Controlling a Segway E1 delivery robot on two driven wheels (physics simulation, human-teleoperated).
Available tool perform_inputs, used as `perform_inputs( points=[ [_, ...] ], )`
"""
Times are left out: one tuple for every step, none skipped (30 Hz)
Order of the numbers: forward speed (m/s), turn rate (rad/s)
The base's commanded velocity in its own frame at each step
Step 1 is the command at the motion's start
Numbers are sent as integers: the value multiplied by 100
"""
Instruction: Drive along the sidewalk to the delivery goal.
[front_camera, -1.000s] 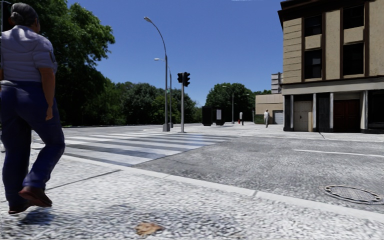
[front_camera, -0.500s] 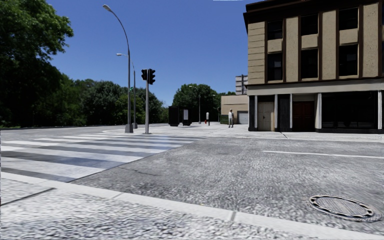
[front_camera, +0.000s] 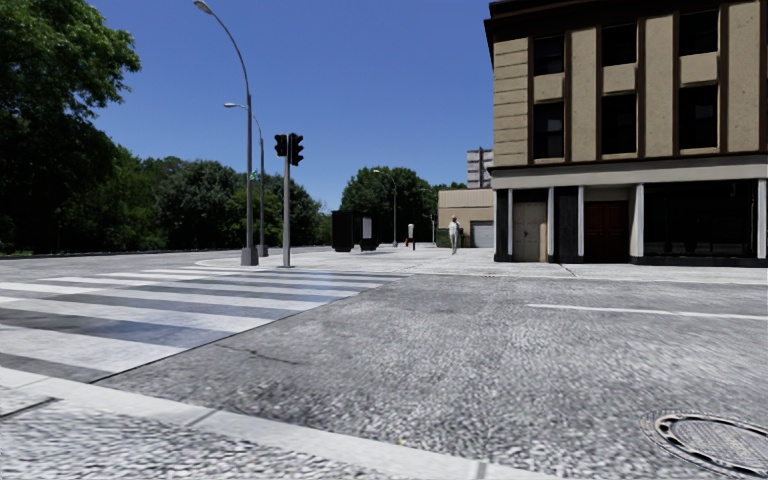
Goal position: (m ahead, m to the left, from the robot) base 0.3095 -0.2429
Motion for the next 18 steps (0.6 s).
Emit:
perform_inputs(
  points=[
    [0, 0],
    [0, 0],
    [0, 0],
    [0, 0],
    [0, 0],
    [0, 0],
    [0, 0],
    [0, 0],
    [0, 0],
    [0, 0],
    [0, 0],
    [0, 0],
    [0, 0],
    [0, 0],
    [0, 0],
    [0, 0],
    [0, 0],
    [0, 0]
  ],
)
